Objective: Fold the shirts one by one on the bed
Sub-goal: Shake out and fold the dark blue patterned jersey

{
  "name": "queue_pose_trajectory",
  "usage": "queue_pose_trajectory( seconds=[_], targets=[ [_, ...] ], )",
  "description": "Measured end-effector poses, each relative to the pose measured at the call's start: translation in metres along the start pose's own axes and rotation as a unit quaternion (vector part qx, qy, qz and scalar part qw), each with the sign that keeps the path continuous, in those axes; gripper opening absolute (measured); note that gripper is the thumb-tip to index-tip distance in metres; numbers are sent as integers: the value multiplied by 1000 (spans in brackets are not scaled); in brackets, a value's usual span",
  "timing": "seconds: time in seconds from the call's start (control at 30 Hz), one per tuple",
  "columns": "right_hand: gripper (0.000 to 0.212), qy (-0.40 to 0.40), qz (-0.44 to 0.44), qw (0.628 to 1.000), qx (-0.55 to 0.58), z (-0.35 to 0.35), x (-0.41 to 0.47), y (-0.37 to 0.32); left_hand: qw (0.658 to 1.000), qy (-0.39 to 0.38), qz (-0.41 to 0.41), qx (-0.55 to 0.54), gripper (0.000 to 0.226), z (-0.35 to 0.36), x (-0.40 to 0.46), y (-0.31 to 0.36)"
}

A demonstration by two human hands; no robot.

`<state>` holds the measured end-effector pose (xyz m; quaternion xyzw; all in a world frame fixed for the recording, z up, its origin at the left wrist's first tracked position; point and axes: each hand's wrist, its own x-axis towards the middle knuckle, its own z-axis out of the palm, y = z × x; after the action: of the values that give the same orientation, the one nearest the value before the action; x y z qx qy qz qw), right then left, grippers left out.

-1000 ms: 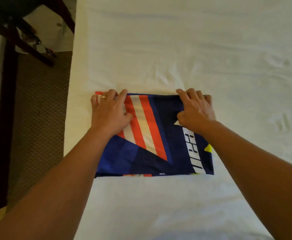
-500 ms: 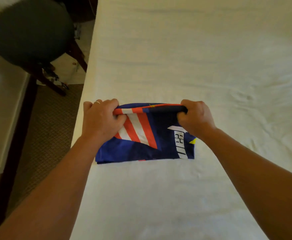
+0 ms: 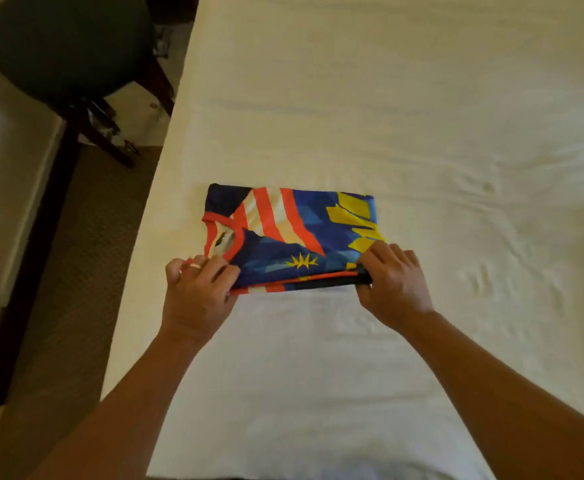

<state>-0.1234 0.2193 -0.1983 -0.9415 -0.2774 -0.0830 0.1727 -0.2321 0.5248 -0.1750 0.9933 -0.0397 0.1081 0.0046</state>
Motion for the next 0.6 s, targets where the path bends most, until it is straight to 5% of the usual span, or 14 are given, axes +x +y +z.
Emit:
queue_pose_trajectory(
  seconds=[0.2, 0.37, 0.6],
  targets=[
    [8, -133, -23, 991, -2, 29, -93, 3, 993, -93, 72, 1, 11, 41, -89, 28],
    [25, -257, -21, 966, -20, 29, -111, -4, 975, -215, 43, -42, 18, 41, -100, 35],
    [27, -131, 36, 989, 52, 41, -61, -19, 986, -136, -42, -88, 36, 35, -28, 43]
  ],
)
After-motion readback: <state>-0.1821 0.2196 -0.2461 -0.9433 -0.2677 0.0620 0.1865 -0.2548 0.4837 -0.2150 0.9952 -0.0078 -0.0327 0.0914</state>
